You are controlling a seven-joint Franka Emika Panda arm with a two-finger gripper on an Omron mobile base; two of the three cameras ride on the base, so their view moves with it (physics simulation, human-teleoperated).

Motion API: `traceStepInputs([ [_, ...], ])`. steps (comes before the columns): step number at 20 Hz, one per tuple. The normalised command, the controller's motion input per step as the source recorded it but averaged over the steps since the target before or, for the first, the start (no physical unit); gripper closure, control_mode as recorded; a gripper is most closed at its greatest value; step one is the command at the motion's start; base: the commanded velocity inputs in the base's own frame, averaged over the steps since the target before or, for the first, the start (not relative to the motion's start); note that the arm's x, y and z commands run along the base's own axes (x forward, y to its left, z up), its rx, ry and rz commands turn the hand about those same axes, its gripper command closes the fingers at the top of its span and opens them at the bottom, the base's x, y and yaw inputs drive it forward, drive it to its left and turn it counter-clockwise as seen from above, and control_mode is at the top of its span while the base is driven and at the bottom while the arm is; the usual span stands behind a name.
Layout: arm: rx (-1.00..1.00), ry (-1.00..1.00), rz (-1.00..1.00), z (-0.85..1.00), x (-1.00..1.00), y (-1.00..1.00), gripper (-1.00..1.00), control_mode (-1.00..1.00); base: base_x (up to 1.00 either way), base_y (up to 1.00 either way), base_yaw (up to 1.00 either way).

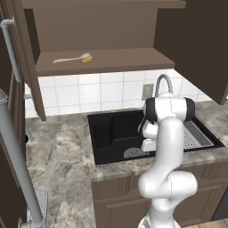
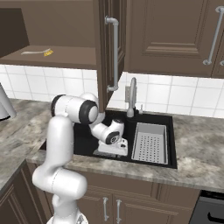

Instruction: Pick up the dish brush and dish brush from the sink, and place them back in the cabinet, and close the cabinet doors.

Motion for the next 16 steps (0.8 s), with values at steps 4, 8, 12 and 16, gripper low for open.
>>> traceStepInputs([
  [4, 0.0, 0.0, 0.0, -0.13, 0.08, -0.03, -1.0, -1.0, 0.0, 0.0, 0.0],
  [8, 0.0, 0.0, 0.0, -0.08, 0.1, 0.0, -1.0, -1.0, 0.0, 0.0, 0.0],
  [12, 0.02, 0.0, 0.0, -0.09, 0.01, 0.0, -1.0, -1.0, 0.0, 0.0, 0.0],
  [16, 0.0, 0.0, 0.0, -0.17, 0.0, 0.0, -1.0, -1.0, 0.0, 0.0, 0.0],
])
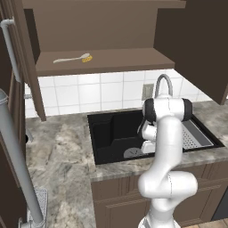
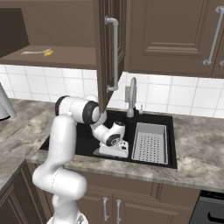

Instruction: Pick up the dish brush and dish brush from the sink, and place them back in the cabinet, and close the cabinet doors.

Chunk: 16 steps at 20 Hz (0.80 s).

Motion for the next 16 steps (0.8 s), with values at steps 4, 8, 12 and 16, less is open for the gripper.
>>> traceStepInputs([
  [4, 0.0, 0.0, 0.0, -0.22, 0.02, 0.0, -1.0, -1.0, 0.0, 0.0, 0.0],
  [8, 0.0, 0.0, 0.0, -0.18, 0.09, 0.0, -1.0, -1.0, 0.0, 0.0, 0.0],
  [12, 0.0, 0.0, 0.0, -0.18, 0.05, 0.02, -1.0, -1.0, 0.0, 0.0, 0.0],
  [16, 0.01, 0.0, 0.0, -0.2, 0.0, 0.03, -1.0, -1.0, 0.0, 0.0, 0.0],
])
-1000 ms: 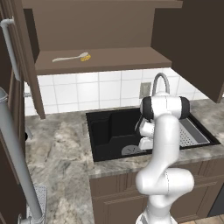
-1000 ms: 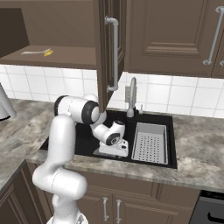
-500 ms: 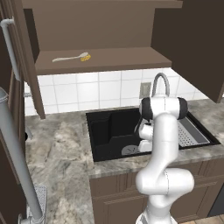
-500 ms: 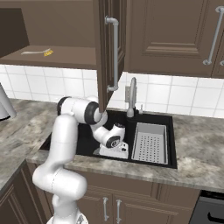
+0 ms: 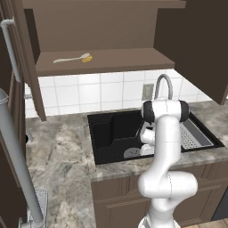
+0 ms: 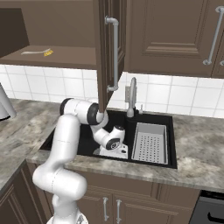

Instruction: Pick up the dish brush and dish brush from the sink, and place them back in the cabinet, and close the cabinet doors.

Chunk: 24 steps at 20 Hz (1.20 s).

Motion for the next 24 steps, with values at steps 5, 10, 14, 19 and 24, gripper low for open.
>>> traceStepInputs([
  [5, 0.0, 0.02, -0.01, -0.24, 0.0, 0.03, -1.0, -1.0, 0.0, 0.0, 0.0],
  [10, 0.0, 0.01, -0.01, -0.24, 0.0, 0.03, -1.0, -1.0, 0.0, 0.0, 0.0],
  [14, 0.0, 0.0, -0.01, -0.22, 0.0, 0.06, -1.0, -1.0, 0.0, 0.0, 0.0],
  [19, 0.0, 0.0, -0.01, -0.19, 0.0, 0.06, -1.0, -1.0, 0.0, 0.0, 0.0],
  [24, 0.0, 0.0, -0.01, -0.18, 0.0, 0.07, 1.0, -1.0, 0.0, 0.0, 0.0],
])
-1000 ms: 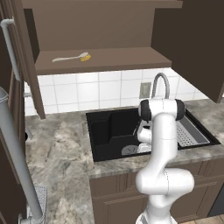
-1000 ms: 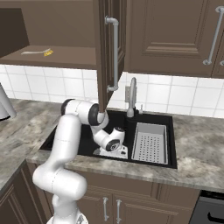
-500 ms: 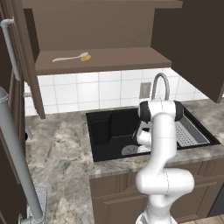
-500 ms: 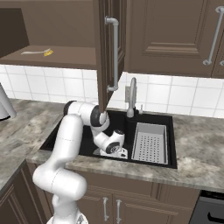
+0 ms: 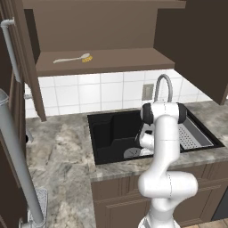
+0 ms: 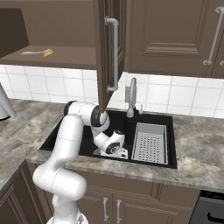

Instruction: Pick up the dish brush and dish brush from the sink, and place them back in the cabinet, and close the cabinet doors.

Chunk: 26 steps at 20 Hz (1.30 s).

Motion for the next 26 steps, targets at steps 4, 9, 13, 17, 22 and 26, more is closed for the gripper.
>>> traceStepInputs([
  [4, 0.0, 0.0, -0.01, -0.15, 0.0, 0.09, 1.0, -1.0, 0.0, 0.0, 0.0],
  [9, 0.0, 0.01, -0.01, -0.07, 0.0, 0.06, 1.0, -1.0, 0.0, 0.0, 0.0],
  [13, 0.0, 0.08, 0.0, -0.03, 0.0, 0.05, 1.0, -1.0, 0.0, 0.0, 0.0],
  [17, 0.0, 0.11, 0.0, 0.01, -0.05, 0.05, 1.0, -1.0, 0.0, 0.0, 0.0],
  [22, 0.0, 0.06, 0.0, 0.16, -0.07, 0.03, 1.0, -1.0, 0.0, 0.0, 0.0],
  [26, 0.0, 0.05, 0.0, 0.22, -0.1, 0.0, 1.0, -1.0, 0.0, 0.0, 0.0],
])
